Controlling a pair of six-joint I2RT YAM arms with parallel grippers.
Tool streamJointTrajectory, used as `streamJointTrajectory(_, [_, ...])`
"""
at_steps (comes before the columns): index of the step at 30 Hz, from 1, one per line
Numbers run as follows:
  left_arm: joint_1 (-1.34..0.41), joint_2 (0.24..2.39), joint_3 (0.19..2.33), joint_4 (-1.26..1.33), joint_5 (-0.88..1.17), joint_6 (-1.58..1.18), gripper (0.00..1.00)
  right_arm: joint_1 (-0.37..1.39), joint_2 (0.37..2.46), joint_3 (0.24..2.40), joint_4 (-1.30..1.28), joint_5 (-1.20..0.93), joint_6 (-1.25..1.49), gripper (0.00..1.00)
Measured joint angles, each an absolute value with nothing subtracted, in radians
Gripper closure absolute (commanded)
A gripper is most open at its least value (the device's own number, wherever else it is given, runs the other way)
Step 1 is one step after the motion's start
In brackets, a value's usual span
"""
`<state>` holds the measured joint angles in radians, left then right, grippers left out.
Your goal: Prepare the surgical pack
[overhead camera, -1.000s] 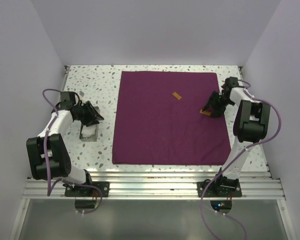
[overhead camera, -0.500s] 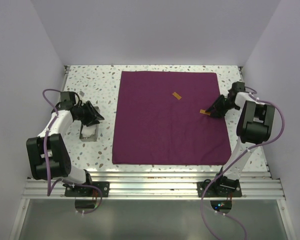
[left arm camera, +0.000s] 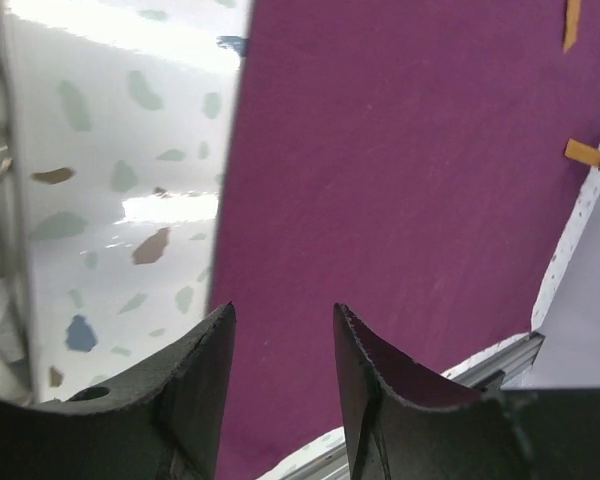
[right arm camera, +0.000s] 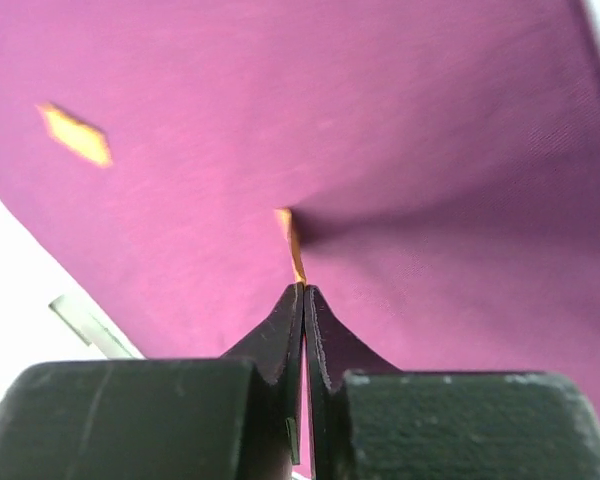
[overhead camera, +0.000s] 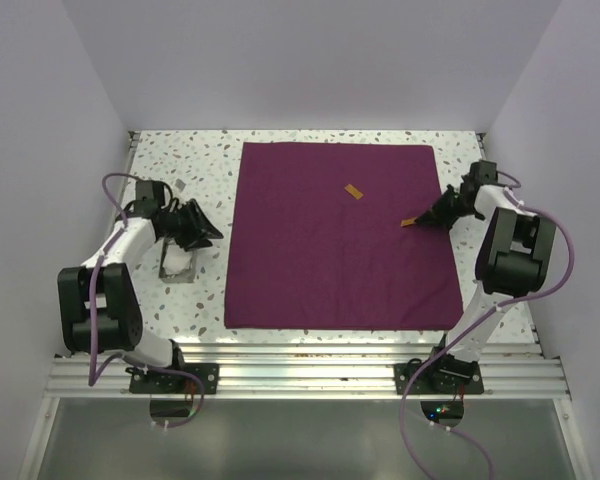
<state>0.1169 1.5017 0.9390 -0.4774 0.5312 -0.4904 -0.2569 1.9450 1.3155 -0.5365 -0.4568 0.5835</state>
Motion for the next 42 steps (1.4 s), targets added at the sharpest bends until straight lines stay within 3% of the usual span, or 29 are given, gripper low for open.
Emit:
streamJointTrajectory(3, [0.074, 1.512, 0.947, -0.449, 0.560, -0.501, 0.48, -0.253, 1.897, 1.316, -0.541, -0.469, 0.584, 1.00])
streamJointTrajectory(7, [0.003, 1.515, 0.962, -0.385, 0.622, -0.514, 0.36, -0.222, 1.857, 1.319, -0.551, -0.511, 0.575, 1.00])
streamJointTrajectory(12, [-0.076, 1.511, 0.965, -0.222, 0.782, -0.538, 0.25, -0.027, 1.853, 1.375, -0.607, -0.622, 0.502, 1.00])
streamJointTrajectory(20, [-0.122, 1.433, 0.944, 0.001, 1.058, -0.546, 0.18, 0.427, 1.783, 1.393, -0.702, -0.877, 0.357, 1.00])
streamJointTrajectory(28, [-0.263, 1.385, 0.883, -0.002, 1.178, -0.503, 0.17, 0.515, 1.711, 1.390, -0.743, -1.052, 0.298, 1.00])
streamJointTrajectory(31, [-0.324, 1.379, 0.870, -0.024, 1.179, -0.487, 0.18, 0.537, 1.708, 1.390, -0.739, -1.094, 0.297, 1.00])
streamJointTrajectory(35, [-0.357, 1.377, 0.852, -0.030, 1.181, -0.486, 0.27, 0.554, 1.708, 1.391, -0.733, -1.122, 0.297, 1.00])
streamJointTrajectory(42, [-0.373, 1.377, 0.839, -0.019, 1.229, -0.492, 0.60, 0.554, 1.708, 1.391, -0.712, -1.121, 0.310, 1.00])
